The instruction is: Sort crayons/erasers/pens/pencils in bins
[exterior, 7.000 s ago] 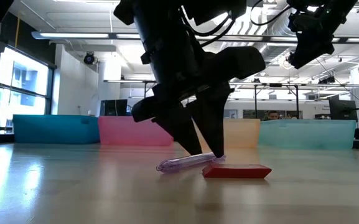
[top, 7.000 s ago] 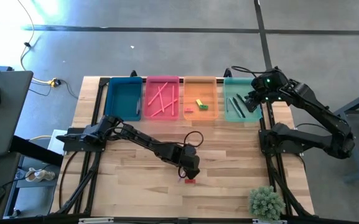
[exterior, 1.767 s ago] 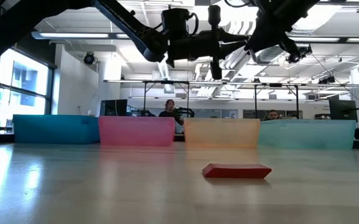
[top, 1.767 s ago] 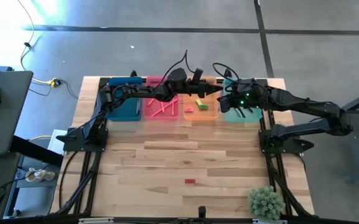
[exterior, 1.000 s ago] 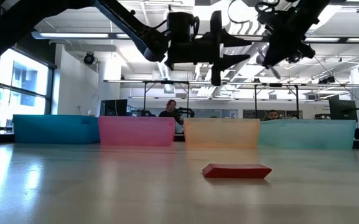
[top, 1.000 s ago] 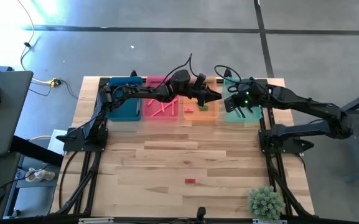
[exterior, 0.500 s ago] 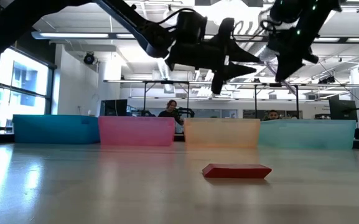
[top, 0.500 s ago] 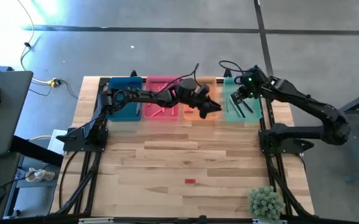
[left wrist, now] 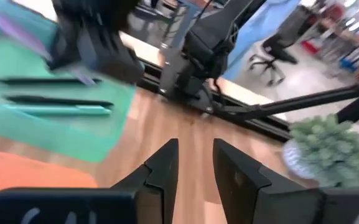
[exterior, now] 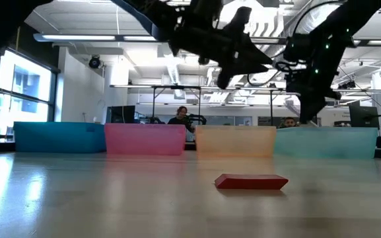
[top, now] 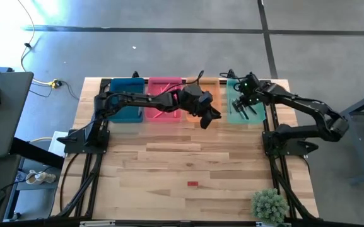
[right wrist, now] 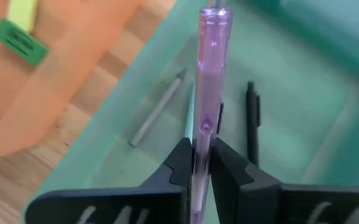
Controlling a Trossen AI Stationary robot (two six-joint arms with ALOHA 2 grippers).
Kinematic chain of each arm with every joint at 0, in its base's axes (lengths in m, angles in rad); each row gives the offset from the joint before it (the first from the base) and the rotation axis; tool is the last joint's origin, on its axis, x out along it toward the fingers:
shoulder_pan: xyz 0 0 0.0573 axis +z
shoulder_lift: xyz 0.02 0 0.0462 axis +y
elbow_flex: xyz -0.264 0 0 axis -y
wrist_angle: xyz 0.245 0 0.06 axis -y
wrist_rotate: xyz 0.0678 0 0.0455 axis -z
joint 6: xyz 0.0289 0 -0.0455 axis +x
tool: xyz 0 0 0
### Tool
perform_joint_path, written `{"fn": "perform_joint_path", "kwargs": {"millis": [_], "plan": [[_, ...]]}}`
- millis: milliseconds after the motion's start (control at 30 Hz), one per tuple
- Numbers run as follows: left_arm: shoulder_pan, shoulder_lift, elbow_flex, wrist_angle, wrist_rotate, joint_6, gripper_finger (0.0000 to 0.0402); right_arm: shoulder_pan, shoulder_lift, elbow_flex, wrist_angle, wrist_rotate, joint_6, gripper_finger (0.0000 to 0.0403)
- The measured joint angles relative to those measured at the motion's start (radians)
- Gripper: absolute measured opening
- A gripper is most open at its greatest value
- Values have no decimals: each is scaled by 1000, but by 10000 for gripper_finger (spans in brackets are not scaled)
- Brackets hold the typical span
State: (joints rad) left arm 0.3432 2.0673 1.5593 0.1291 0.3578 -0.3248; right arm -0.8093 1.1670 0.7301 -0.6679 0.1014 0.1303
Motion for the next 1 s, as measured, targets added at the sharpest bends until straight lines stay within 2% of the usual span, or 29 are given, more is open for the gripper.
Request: {"fn": "perform_joint_path", "kwargs": {"millis": [167,367,500,633,867,1000], "plan": [[-26,-82,0,-194,-98,145,79,-9,34,-37,14,-9,2,14],[-81,-176,0,-488,-312,355,75,-9,39,-47,14,-6,3,15],[-127,-209,0,-642,-429,433,76,-10,39,-47,14,-6,15,27],[-167,-211,0,-717,-441,436,76,-11,39,-47,2,-20,53,47],[-224,-198,0,-754,-446,411,76,-11,57,-47,-12,-25,103,72],[-235,-199,0,-788,-435,407,76,-11,57,-47,-15,-34,160,101]]}}
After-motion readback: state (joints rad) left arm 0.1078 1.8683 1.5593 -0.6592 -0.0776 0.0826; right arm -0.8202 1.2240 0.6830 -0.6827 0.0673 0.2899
